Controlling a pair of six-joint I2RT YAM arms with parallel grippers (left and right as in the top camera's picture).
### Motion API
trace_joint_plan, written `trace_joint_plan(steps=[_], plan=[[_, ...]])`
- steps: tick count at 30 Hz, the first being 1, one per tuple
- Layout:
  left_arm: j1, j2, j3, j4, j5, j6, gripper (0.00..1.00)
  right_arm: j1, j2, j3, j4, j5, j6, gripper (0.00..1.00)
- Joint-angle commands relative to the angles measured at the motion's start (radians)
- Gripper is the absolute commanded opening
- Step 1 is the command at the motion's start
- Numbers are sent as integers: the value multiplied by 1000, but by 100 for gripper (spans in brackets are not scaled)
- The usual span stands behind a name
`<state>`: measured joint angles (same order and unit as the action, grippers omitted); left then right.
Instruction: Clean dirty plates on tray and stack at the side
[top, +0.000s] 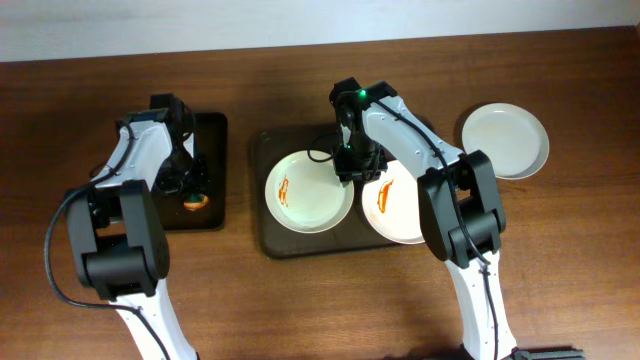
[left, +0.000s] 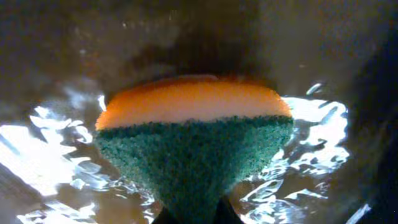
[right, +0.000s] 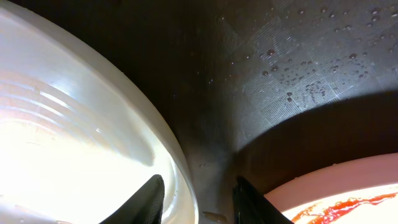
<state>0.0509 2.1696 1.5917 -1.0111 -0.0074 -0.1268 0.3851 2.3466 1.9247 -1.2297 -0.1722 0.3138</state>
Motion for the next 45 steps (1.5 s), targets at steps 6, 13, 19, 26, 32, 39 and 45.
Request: trace_joint_plan(steps=[6,13,19,26,32,39,45], plan=[[4,22,45,76,-7,2,75,-6,16,-6,-5,15,-2,38],[4,24,45,166,-15,2,0,-6,16,-6,-5,15,-2,38],[4,24,45,140,-14,2,100,-6,16,-6,-5,15,-2,38],[4,24,45,-23,-14,2,67,-6,16,-6,-4,15,-2,38],[4,24,45,0,-14,2,0,-6,16,-6,-5,14,-2,38],[4,24,45,61,-14,2,81,-6,16,-6,-5,15,-2,38],[4,24,45,106,-14,2,2,-6,16,-6,-12,15,-2,38]])
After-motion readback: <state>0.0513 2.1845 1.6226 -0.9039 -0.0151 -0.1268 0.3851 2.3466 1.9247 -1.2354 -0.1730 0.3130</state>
